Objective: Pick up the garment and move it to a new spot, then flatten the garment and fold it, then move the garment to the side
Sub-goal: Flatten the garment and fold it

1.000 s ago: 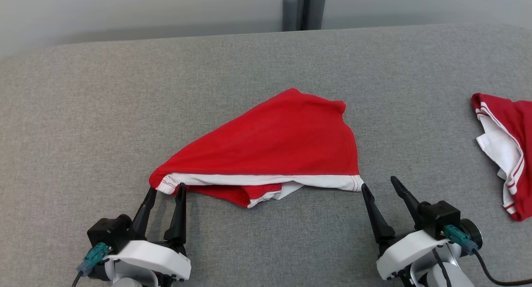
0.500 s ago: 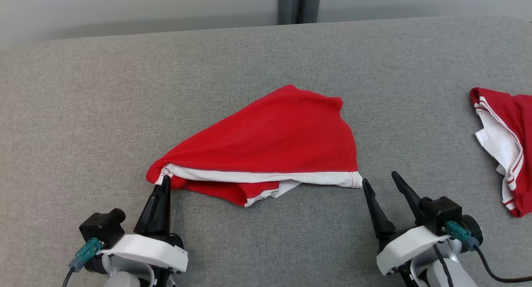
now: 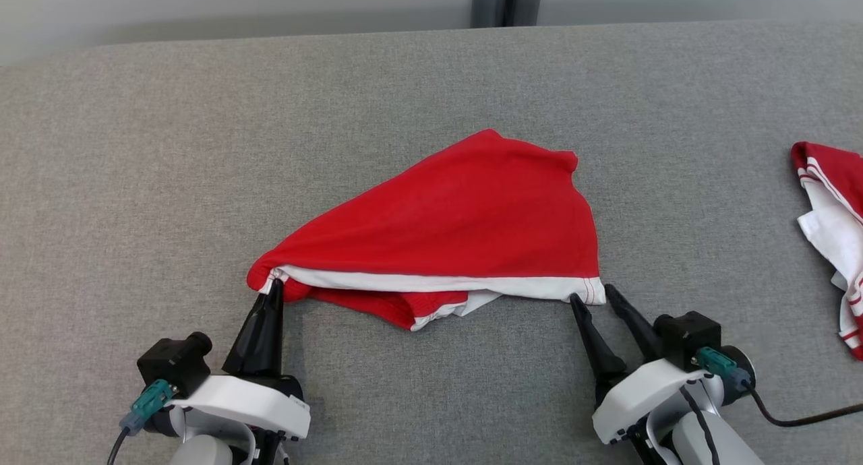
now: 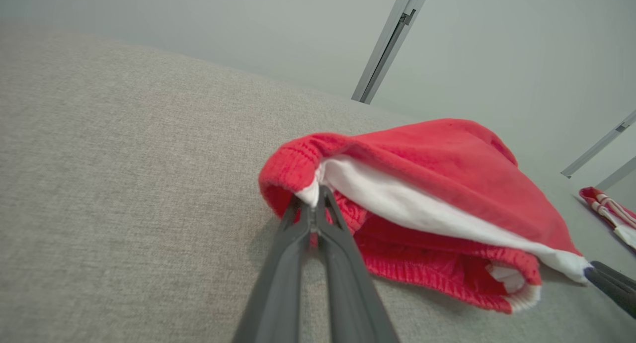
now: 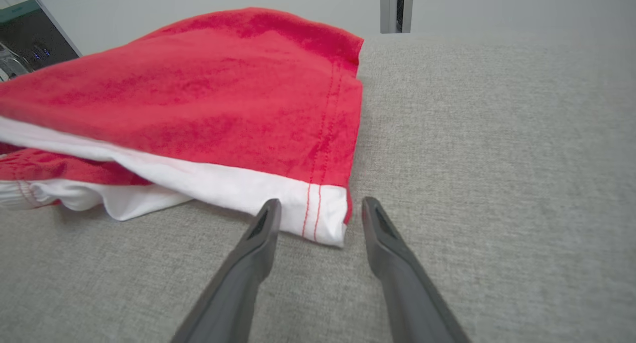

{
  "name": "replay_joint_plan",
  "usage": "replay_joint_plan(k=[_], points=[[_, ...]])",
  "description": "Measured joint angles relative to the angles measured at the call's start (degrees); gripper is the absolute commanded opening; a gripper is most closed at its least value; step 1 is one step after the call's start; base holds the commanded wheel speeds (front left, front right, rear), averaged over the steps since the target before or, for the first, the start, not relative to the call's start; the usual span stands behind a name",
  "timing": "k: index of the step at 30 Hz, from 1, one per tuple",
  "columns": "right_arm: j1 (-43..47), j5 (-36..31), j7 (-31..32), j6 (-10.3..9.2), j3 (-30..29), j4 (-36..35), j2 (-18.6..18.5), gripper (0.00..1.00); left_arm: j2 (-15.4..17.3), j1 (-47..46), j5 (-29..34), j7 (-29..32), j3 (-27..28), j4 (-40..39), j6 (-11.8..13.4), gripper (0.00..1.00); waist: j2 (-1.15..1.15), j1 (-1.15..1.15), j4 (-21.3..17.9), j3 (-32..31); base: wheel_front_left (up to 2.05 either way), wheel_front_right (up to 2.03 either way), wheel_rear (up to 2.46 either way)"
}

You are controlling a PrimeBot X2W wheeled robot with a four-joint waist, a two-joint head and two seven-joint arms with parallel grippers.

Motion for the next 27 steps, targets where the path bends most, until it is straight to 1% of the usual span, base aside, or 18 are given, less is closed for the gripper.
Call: replay_joint_plan(k=[1,2,3,4,5,7,11,16,18,22,26,27], points=[[-0.2,0.2,0.0,0.0,0.3,0.7,0.0,0.51,0.0,-0.1,0.1,0.0,0.0,0.0,0.0,0.0,0.0,0.0,0.1,0.1,0.0,0.0,0.0],[-0.4,0.3,0.0,0.0,0.5,1.6,0.0,0.46,0.0,-0.2,0.1,0.0,-0.1,0.0,0.0,0.0,0.0,0.0,0.1,0.2,0.0,0.0,0.0],[-0.6,0.4,0.0,0.0,0.7,2.2,0.0,0.38,0.0,-0.4,0.1,0.0,-0.1,0.0,0.0,0.0,0.0,0.0,0.2,0.4,0.0,0.0,0.0],[-0.8,0.5,0.0,0.0,0.8,2.6,0.0,0.2,0.0,-0.6,0.1,0.0,-0.1,0.0,-0.1,0.0,0.0,0.0,0.3,0.5,0.0,0.0,0.0],[-1.1,0.8,0.0,0.0,0.9,2.6,0.0,0.0,0.0,-0.8,0.1,0.0,-0.1,0.0,-0.1,0.0,0.0,0.0,0.3,0.6,0.0,0.0,0.0],[-1.6,1.1,0.0,0.0,0.7,1.9,0.0,0.0,0.0,-0.8,0.2,0.0,0.0,0.2,-0.1,0.0,0.0,0.0,0.3,0.6,0.0,0.0,0.0],[-1.7,1.9,0.0,0.0,-0.8,-2.0,0.1,0.0,0.0,-1.0,1.4,0.0,0.6,0.1,-0.2,0.0,0.0,0.0,0.2,0.0,0.0,0.0,0.0],[-2.8,2.8,0.0,0.0,-2.5,-7.6,0.0,0.0,0.0,-3.2,7.0,0.0,2.1,-1.3,-0.5,0.0,0.0,0.0,-0.1,-2.7,0.0,0.0,0.0],[-4.3,3.2,0.0,0.0,-3.2,-9.6,0.0,0.0,0.7,-4.5,8.5,0.0,2.7,-1.5,-0.6,0.0,0.0,0.0,-0.2,-4.2,0.0,0.0,0.0],[-8.8,2.9,0.0,0.01,-4.5,-12.7,-0.1,0.0,5.5,-8.8,10.4,0.0,2.4,-1.7,-0.8,0.0,0.0,0.0,-0.6,-7.5,0.0,0.0,0.0],[-14.7,2.9,0.0,0.01,-5.1,-14.2,-1.9,0.0,12.2,-15.6,9.9,0.0,-1.5,-1.8,-1.0,0.0,0.0,0.0,-1.1,-10.6,0.0,0.0,0.0],[-16.1,3.0,0.0,0.01,-5.0,-14.5,-2.5,0.0,13.9,-17.4,9.8,0.9,-2.5,-2.1,-1.0,0.0,0.0,0.0,-1.2,-11.3,0.0,0.0,0.0]])
